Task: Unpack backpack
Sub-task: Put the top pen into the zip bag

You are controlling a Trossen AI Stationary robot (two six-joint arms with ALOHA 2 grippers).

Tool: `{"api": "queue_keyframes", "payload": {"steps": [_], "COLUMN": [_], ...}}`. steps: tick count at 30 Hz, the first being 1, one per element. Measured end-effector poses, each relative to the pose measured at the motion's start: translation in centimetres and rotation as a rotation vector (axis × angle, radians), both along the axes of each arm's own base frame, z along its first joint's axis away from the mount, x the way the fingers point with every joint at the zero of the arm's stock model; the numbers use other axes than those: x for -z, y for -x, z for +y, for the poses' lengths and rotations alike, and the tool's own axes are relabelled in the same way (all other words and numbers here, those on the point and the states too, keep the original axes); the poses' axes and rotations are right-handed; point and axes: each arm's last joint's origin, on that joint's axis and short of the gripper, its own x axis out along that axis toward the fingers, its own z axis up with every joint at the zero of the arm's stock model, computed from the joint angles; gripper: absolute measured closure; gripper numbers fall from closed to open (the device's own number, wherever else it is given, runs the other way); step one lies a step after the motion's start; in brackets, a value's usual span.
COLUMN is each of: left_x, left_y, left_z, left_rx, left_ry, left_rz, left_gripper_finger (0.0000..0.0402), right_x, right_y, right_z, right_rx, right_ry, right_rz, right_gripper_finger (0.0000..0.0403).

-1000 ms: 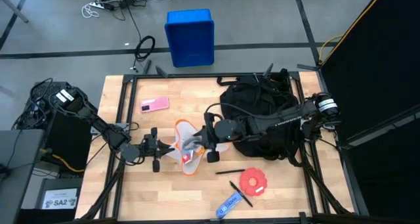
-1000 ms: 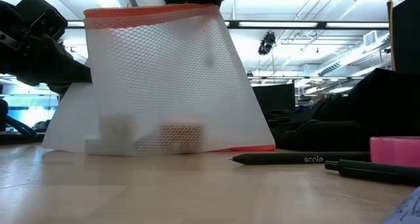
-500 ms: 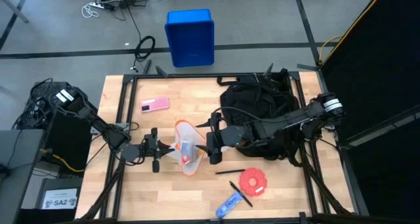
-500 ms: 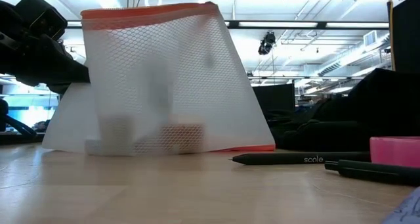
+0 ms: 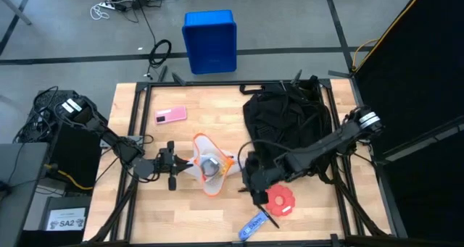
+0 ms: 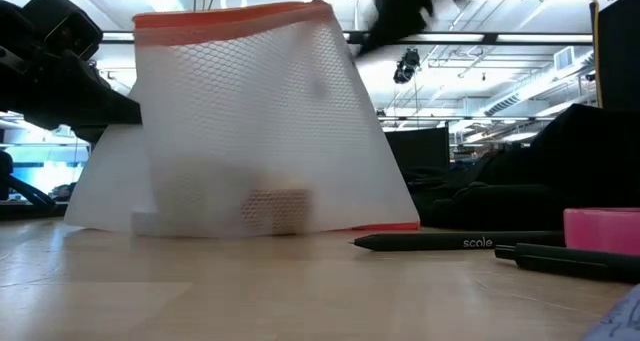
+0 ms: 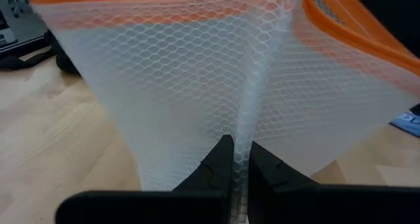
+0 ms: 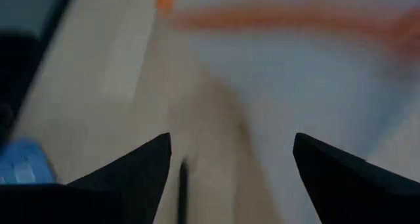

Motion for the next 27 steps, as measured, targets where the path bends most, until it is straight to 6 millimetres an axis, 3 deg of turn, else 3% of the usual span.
{"api": "queue_keyframes", "payload": {"steps": [7, 13, 18, 27], "left_x": [-0.4, -0.6, -0.6, -0.6], "left_y": [-0.2, -0.4, -0.4, -0.4], "left_z": [-0.2, -0.4, -0.4, -0.4], "left_rx": [0.010, 0.023, 0.023, 0.022], "left_ry": [0.014, -0.003, -0.004, -0.003], "left_rz": [-0.012, -0.015, -0.014, -0.011], "left_gripper_finger": [0.0402, 0.0402, 0.0402, 0.0402], "right_x": [5.4, 8.3, 9.4, 9.6], "right_y": [1.0, 2.0, 2.4, 3.1], "right_z": [-0.1, -1.1, -0.9, -0.1], "right_rx": [0.116, 0.123, 0.074, 0.093], "right_ry": [-0.015, -0.126, -0.209, -0.170], "right_rz": [0.121, 0.161, 0.139, 0.130], "right_gripper_finger": [0.0175, 0.0214, 0.0217, 0.0208]}}
